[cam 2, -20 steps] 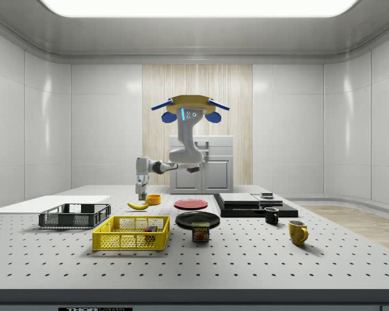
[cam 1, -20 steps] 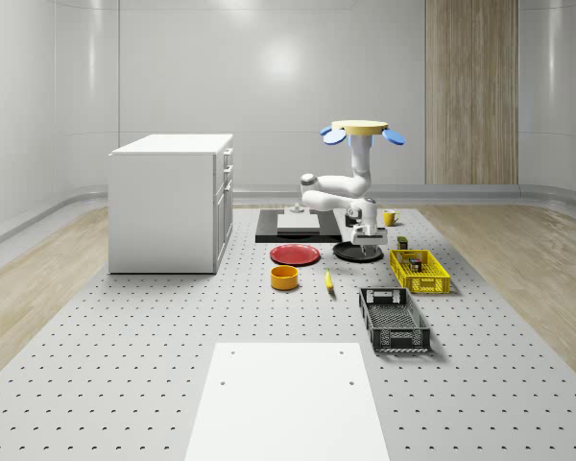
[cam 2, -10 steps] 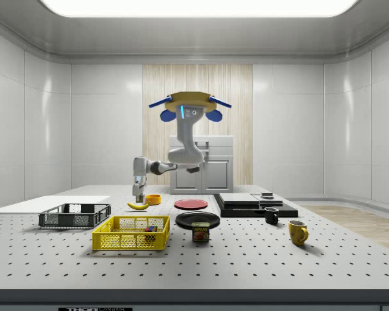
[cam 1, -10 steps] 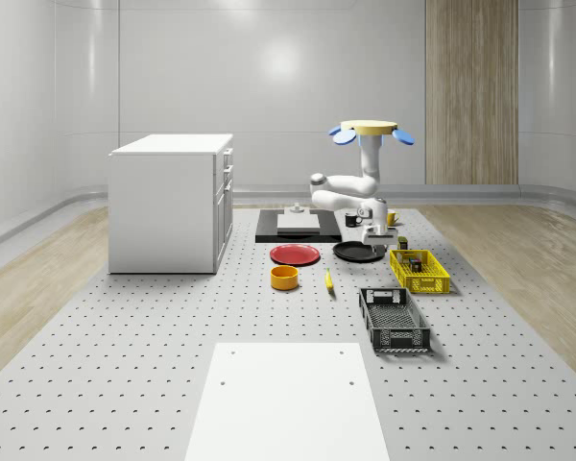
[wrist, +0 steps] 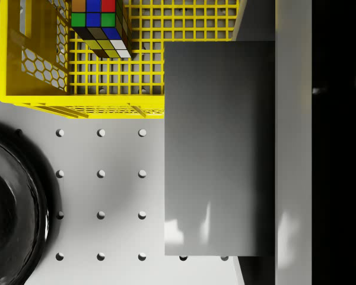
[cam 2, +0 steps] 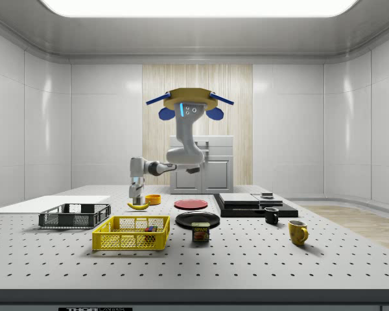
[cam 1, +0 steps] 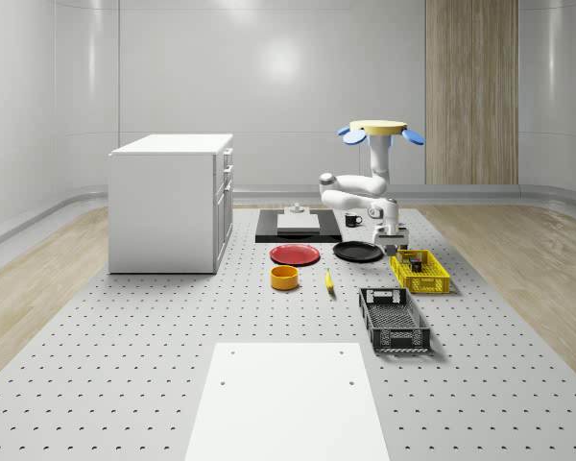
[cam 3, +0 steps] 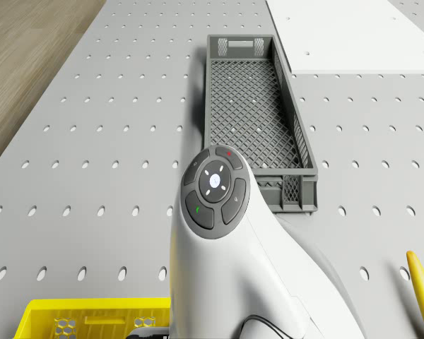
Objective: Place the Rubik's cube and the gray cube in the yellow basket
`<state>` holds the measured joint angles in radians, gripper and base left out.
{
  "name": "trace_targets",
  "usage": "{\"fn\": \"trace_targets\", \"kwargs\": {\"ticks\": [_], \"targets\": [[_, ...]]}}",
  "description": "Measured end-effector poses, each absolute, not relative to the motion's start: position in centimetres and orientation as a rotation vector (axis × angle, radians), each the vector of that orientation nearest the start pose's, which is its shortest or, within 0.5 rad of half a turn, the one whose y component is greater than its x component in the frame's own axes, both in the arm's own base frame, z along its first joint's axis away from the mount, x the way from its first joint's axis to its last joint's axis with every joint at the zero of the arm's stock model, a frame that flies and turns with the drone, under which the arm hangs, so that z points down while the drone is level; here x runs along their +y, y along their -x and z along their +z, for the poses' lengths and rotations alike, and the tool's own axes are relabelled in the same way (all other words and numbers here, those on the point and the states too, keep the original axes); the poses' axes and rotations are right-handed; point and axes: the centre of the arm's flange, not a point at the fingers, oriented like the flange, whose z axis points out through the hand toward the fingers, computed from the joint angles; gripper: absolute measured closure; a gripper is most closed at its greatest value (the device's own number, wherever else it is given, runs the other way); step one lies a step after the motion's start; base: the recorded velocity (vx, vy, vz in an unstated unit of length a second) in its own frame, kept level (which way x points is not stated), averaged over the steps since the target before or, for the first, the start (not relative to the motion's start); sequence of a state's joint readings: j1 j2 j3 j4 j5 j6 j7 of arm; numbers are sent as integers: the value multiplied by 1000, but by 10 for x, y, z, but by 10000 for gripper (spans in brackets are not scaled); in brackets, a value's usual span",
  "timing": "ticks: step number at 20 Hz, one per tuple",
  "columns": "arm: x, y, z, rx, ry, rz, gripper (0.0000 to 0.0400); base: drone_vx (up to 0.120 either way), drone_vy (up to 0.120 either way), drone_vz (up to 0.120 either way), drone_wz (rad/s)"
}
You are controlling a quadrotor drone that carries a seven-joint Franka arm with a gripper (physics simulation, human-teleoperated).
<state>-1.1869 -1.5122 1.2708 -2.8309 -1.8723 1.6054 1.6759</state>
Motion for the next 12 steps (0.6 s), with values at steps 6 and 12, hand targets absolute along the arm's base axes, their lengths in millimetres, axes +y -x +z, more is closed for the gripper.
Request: {"fn": "trace_targets", "kwargs": {"ticks": [6,12], "targets": [[4,-313,521,-2,-1,786,150,0,120,0,0],[4,-313,521,-2,-1,786,150,0,120,0,0]]}}
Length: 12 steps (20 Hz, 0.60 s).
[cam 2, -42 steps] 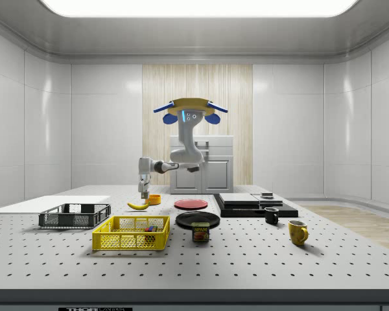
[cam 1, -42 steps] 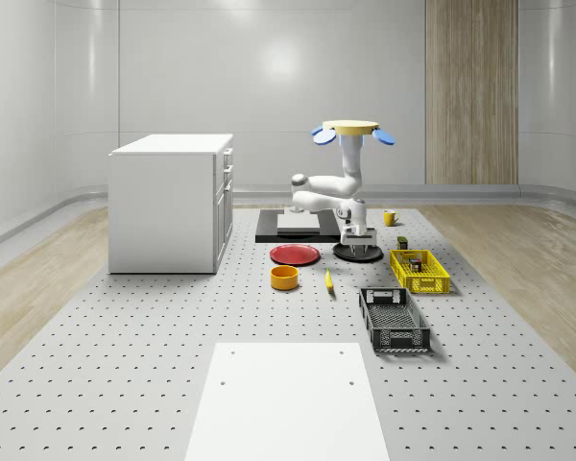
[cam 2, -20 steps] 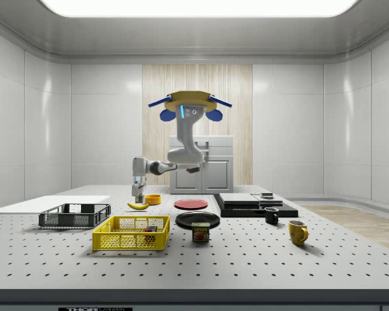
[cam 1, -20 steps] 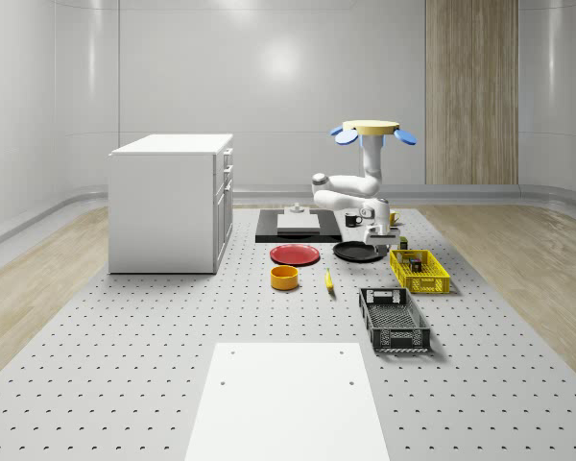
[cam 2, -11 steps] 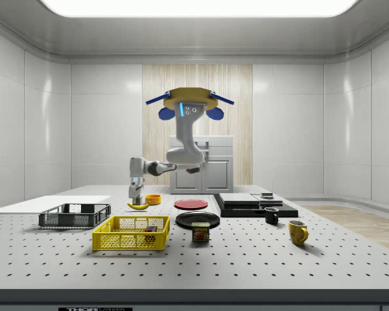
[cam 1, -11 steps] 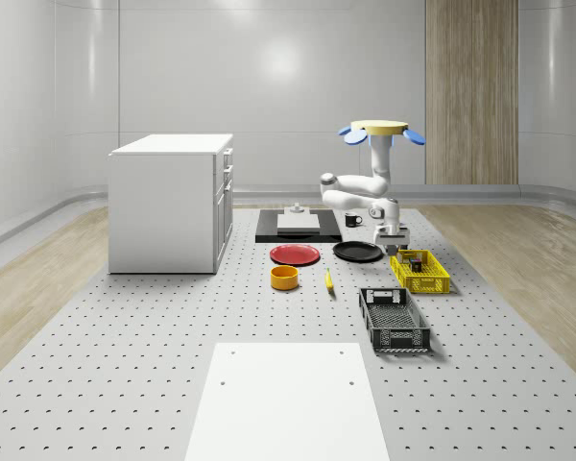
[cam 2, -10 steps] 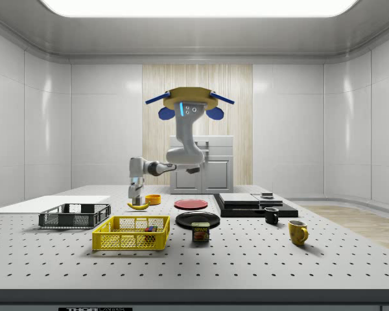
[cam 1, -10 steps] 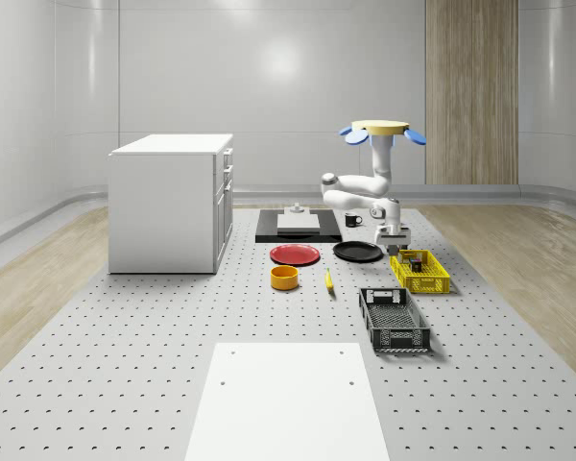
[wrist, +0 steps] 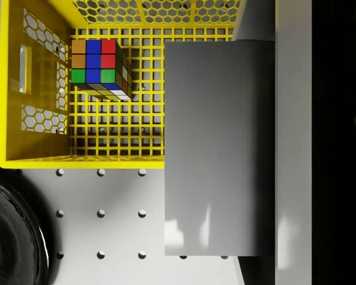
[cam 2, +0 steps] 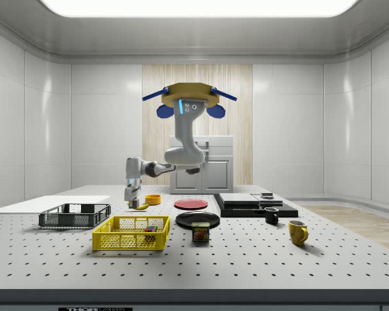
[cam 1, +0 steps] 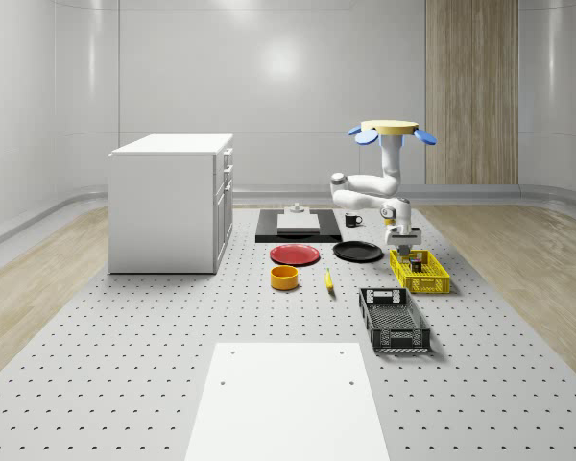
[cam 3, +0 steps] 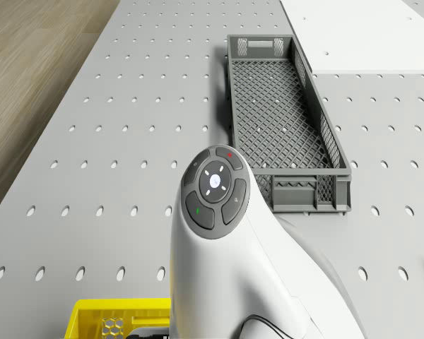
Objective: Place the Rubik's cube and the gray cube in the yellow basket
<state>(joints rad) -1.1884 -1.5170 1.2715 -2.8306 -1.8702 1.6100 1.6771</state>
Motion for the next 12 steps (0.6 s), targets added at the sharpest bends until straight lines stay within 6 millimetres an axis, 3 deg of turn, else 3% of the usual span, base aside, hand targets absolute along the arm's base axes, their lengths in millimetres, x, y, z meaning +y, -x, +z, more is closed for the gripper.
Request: {"fn": "trace_targets", "kwargs": {"ticks": [3,12], "targets": [[4,-313,521,-2,-1,786,150,0,120,0,0],[4,-313,521,-2,-1,786,150,0,120,-120,0]]}}
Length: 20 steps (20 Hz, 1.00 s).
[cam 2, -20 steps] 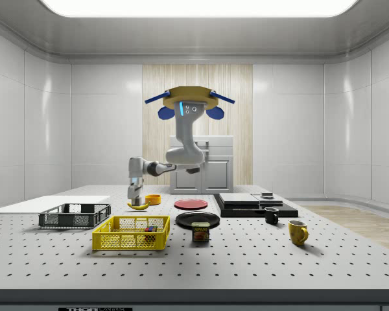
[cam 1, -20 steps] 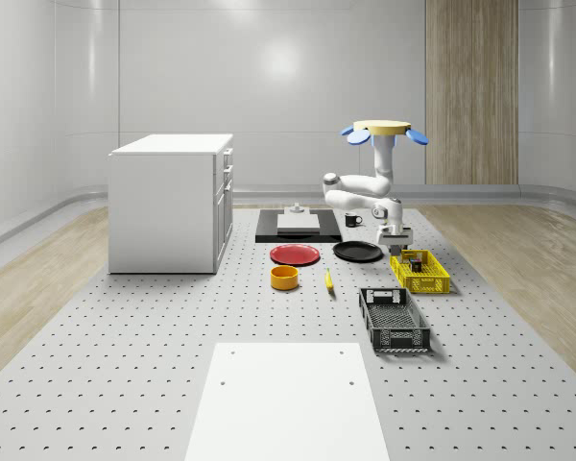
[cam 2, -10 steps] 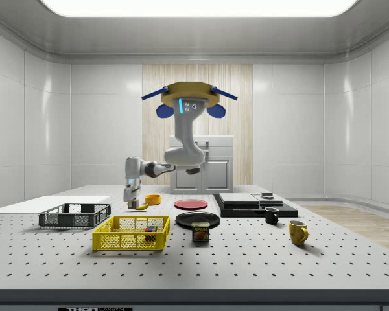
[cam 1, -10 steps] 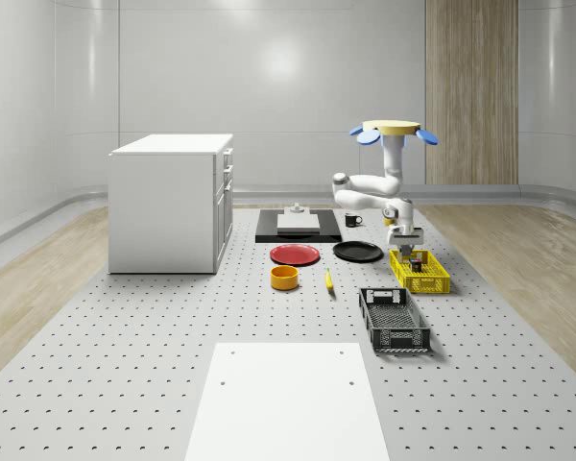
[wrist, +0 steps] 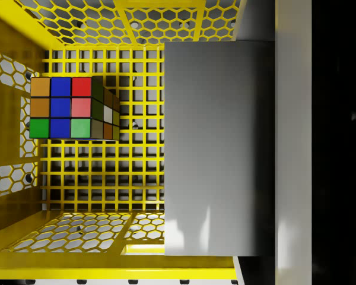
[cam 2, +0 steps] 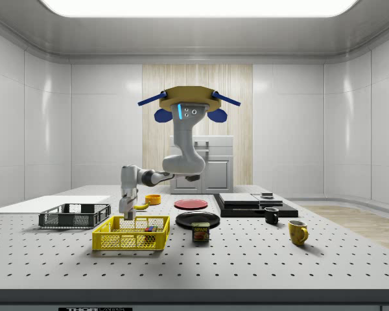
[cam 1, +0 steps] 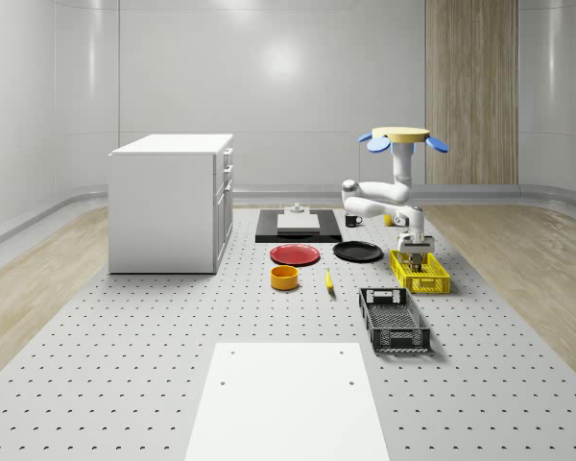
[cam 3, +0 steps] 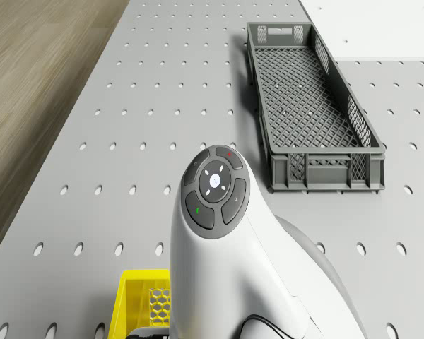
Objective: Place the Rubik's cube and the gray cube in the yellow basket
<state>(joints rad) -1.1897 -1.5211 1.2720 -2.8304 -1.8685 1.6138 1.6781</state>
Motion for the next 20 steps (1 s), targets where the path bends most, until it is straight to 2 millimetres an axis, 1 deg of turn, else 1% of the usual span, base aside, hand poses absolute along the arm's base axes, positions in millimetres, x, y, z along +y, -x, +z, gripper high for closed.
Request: {"fn": "trace_targets", "kwargs": {"ticks": [1,3,5,7,10,11,15,20], "targets": [[4,-313,521,-2,-1,786,150,0,120,-120,0],[4,-313,521,-2,-1,786,150,0,120,-20,0],[4,-313,521,-2,-1,786,150,0,120,-100,0],[4,-313,521,-2,-1,786,150,0,80,-20,0],[4,-313,521,-2,-1,786,150,0,-120,0,0],[4,-313,521,-2,-1,786,150,0,-40,0,0],[4,-313,529,-2,-1,786,150,0,0,0,0],[4,-313,548,-2,-1,786,150,0,0,0,0]]}}
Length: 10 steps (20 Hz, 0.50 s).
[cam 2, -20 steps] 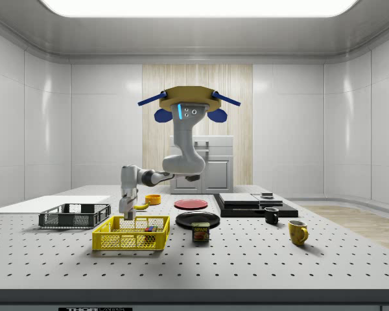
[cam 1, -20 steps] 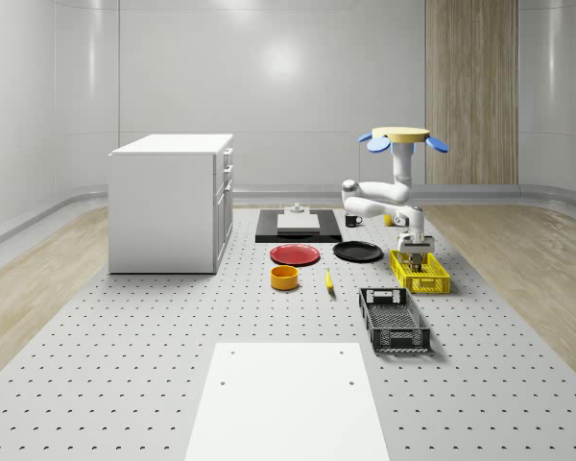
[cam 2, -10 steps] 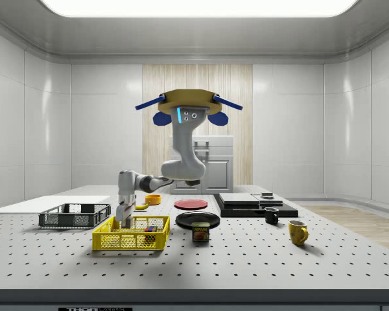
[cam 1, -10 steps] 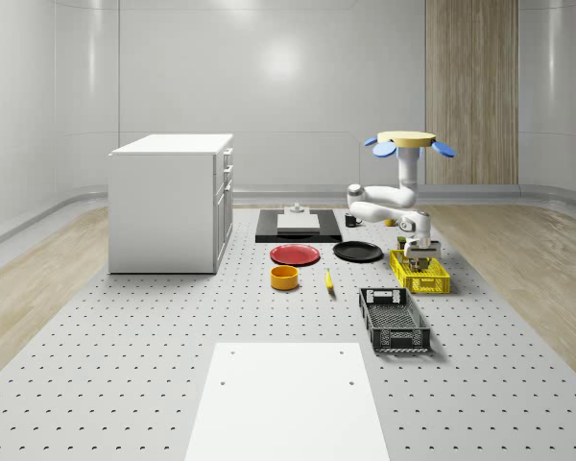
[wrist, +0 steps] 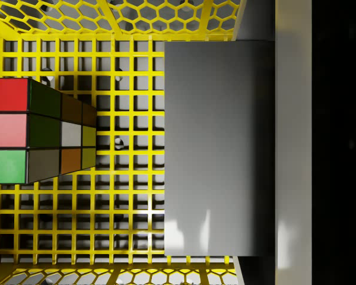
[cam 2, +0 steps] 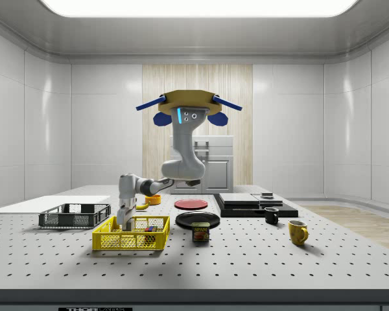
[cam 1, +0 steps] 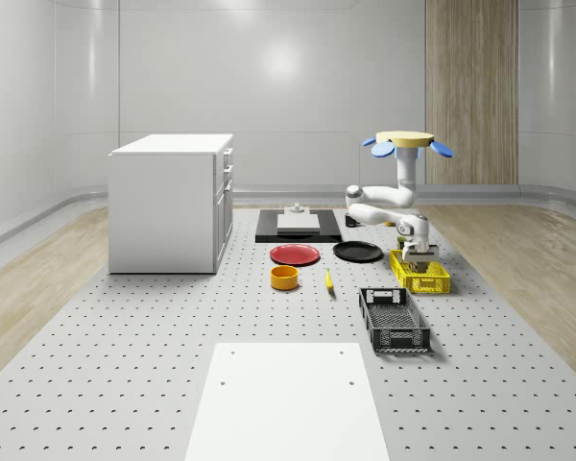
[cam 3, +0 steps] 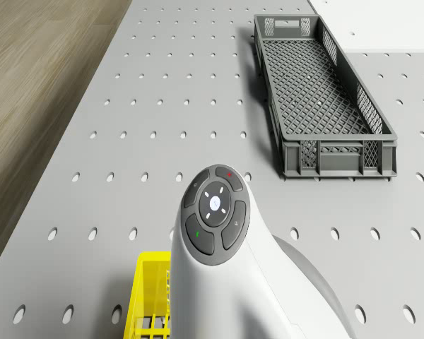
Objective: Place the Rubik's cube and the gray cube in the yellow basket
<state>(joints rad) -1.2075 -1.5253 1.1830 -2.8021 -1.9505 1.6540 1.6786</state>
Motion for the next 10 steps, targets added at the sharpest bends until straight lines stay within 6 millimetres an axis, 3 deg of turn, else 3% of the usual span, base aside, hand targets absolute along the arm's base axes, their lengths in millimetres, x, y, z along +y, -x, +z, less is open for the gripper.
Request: {"fn": "trace_targets", "kwargs": {"ticks": [10], "targets": [[4,-313,584,-2,-1,786,150,0,0,0,0]]}}
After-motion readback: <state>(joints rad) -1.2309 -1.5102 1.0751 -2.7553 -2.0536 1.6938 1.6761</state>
